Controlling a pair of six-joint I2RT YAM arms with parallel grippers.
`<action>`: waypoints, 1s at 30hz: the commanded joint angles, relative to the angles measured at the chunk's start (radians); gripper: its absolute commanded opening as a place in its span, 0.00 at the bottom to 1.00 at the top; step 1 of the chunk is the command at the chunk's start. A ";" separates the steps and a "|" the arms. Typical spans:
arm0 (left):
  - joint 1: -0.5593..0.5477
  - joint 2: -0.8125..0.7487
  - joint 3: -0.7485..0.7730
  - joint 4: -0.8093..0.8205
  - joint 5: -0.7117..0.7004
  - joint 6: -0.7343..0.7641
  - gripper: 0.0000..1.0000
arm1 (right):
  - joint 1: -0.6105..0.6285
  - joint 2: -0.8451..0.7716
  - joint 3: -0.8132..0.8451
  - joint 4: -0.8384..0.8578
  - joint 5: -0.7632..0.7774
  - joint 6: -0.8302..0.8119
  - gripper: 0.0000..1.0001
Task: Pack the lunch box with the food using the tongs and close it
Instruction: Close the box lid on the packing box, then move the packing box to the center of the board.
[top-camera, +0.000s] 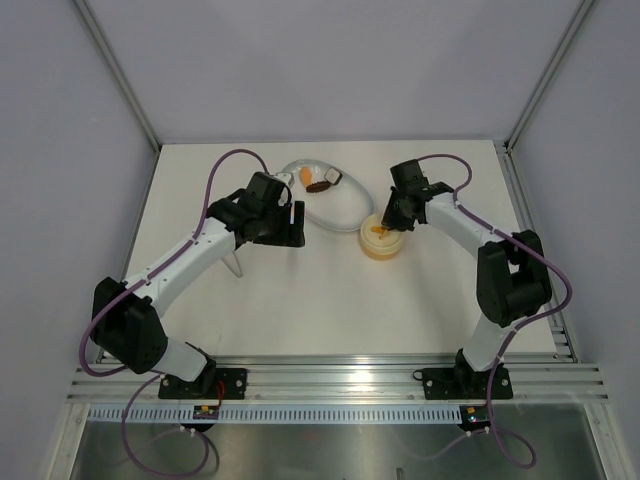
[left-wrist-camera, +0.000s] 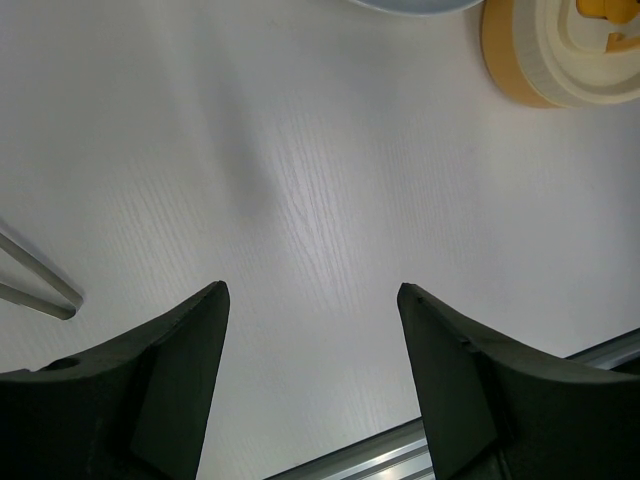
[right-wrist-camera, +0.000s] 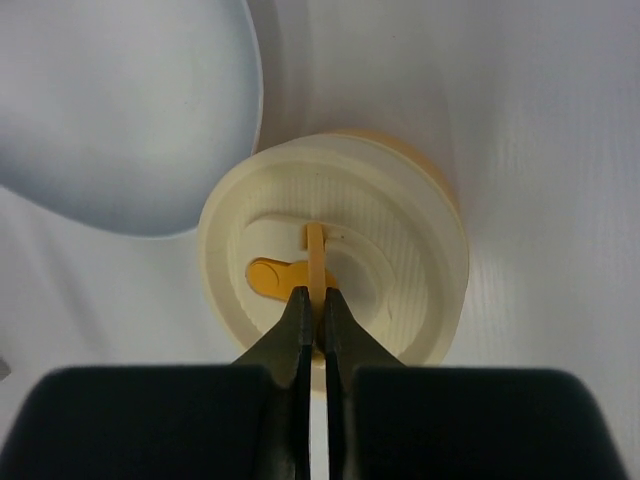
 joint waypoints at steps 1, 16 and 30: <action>0.000 -0.045 -0.017 0.041 0.003 -0.010 0.71 | 0.009 0.017 -0.090 0.065 -0.164 -0.033 0.00; -0.005 0.006 -0.017 0.090 0.096 -0.039 0.71 | 0.119 -0.162 -0.180 -0.148 -0.249 -0.222 0.00; -0.023 0.104 -0.066 0.228 0.247 -0.135 0.60 | 0.208 -0.280 -0.180 -0.248 -0.137 -0.280 0.00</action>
